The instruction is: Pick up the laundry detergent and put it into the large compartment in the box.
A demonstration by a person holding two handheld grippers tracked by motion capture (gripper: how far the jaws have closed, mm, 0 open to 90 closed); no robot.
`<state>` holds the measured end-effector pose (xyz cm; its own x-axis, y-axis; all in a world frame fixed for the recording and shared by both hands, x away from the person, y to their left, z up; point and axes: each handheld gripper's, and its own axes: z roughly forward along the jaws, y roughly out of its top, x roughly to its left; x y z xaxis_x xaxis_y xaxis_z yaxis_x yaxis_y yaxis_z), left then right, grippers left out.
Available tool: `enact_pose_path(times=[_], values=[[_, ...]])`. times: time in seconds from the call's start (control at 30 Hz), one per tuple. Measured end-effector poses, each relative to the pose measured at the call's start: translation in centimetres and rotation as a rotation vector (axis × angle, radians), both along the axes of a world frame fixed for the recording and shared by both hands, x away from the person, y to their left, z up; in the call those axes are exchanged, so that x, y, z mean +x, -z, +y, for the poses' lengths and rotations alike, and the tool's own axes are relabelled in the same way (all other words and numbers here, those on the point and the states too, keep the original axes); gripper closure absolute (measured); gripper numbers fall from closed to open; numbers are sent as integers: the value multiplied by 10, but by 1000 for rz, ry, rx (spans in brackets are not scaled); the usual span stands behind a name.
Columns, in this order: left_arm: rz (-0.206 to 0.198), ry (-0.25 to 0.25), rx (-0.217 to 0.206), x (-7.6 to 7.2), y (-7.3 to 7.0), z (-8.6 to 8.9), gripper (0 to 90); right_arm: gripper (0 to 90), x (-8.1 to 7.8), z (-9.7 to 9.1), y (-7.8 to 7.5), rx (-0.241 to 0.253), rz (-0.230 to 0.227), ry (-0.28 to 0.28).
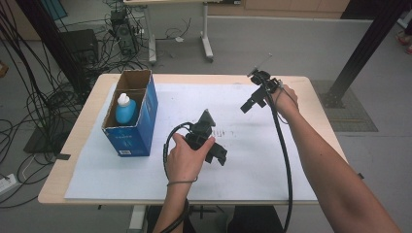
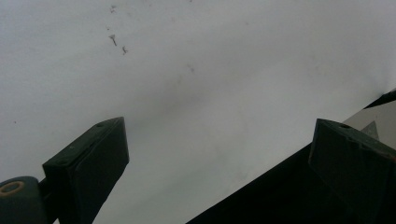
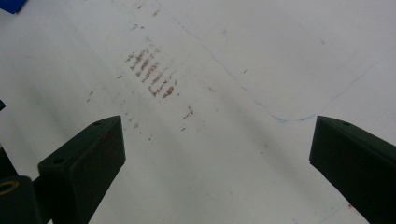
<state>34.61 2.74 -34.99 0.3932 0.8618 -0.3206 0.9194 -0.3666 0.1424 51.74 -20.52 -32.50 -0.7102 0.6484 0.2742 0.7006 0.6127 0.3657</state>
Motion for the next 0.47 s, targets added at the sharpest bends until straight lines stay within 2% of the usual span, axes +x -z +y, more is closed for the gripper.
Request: enact_pose_path(times=[0.47], values=[[-7,5,1,0,-3,0,52,33,-2,0,-1,7,0,5]])
